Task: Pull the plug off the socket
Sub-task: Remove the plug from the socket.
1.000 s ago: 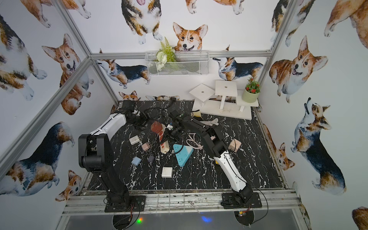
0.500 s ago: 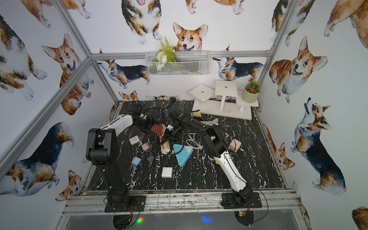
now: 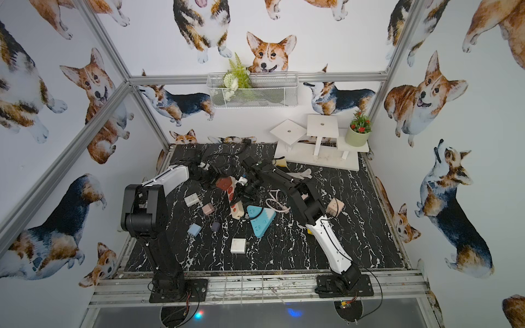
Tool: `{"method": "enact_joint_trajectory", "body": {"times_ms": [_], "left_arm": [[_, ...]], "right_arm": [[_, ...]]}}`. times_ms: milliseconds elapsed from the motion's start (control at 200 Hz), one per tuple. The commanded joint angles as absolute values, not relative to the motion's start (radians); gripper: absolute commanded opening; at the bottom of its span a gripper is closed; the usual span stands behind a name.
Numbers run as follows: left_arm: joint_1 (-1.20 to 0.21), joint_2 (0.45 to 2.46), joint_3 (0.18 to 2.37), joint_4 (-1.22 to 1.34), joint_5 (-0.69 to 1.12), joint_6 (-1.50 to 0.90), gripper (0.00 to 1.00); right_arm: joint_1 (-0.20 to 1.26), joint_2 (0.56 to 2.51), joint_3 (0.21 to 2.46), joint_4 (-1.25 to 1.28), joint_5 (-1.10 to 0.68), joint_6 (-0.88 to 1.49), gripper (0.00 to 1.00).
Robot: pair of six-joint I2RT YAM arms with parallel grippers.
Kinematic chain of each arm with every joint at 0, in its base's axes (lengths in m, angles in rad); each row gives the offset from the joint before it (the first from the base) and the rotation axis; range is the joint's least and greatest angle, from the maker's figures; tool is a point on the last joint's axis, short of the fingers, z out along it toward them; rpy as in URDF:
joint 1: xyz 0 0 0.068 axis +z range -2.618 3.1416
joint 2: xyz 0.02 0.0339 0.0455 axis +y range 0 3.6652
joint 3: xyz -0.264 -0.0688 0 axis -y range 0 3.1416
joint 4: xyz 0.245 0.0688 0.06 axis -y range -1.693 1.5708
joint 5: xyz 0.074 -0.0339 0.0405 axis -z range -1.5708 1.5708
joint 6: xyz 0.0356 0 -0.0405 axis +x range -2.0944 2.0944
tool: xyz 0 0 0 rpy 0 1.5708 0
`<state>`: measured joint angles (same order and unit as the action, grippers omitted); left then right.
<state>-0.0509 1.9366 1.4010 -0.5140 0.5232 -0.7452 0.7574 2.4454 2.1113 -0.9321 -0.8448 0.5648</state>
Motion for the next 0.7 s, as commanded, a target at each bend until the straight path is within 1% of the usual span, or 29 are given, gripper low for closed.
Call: {"method": "enact_joint_trajectory", "body": {"times_ms": [0, 80, 160, 240, 285, 315, 430, 486, 536, 606, 676, 696], "left_arm": [[-0.041, 1.929, 1.457, -0.581, 0.487, -0.765, 0.00], [-0.030, 1.927, 1.487, -0.593, 0.498, -0.765, 0.00], [-0.020, 1.899, 1.460, -0.486, 0.548, -0.813, 0.00], [-0.010, 1.860, 1.374, -0.332, 0.593, -0.895, 0.00], [-0.006, 1.856, 1.347, -0.309, 0.603, -0.915, 0.00], [-0.007, 1.858, 1.356, -0.341, 0.591, -0.889, 0.00], [-0.036, 1.914, 1.517, -0.695, 0.442, -0.666, 0.00], [-0.038, 1.942, 1.575, -0.795, 0.419, -0.644, 0.00], [-0.037, 1.946, 1.602, -0.822, 0.438, -0.661, 0.00], [-0.032, 1.909, 1.563, -0.716, 0.511, -0.733, 0.00], [-0.008, 1.835, 1.403, -0.416, 0.598, -0.918, 0.00], [-0.001, 1.819, 1.345, -0.292, 0.612, -0.987, 0.00]], "right_arm": [[0.755, 2.428, 2.074, -1.032, -0.719, 0.578, 0.00], [0.751, 2.426, 2.050, -1.040, -0.704, 0.593, 0.00], [0.748, 2.422, 2.030, -1.034, -0.704, 0.610, 0.00], [0.746, 2.416, 2.021, -1.023, -0.696, 0.620, 0.00], [0.743, 2.416, 2.025, -1.027, -0.687, 0.626, 0.00], [0.740, 2.416, 2.026, -1.030, -0.680, 0.631, 0.00], [0.729, 2.423, 2.038, -1.071, -0.625, 0.635, 0.00], [0.730, 2.427, 2.046, -1.089, -0.604, 0.627, 0.00], [0.731, 2.431, 2.046, -1.102, -0.589, 0.631, 0.00], [0.730, 2.444, 2.049, -1.110, -0.590, 0.639, 0.00], [0.730, 2.448, 2.051, -1.105, -0.596, 0.650, 0.00], [0.730, 2.448, 2.051, -1.103, -0.597, 0.653, 0.00]]}}
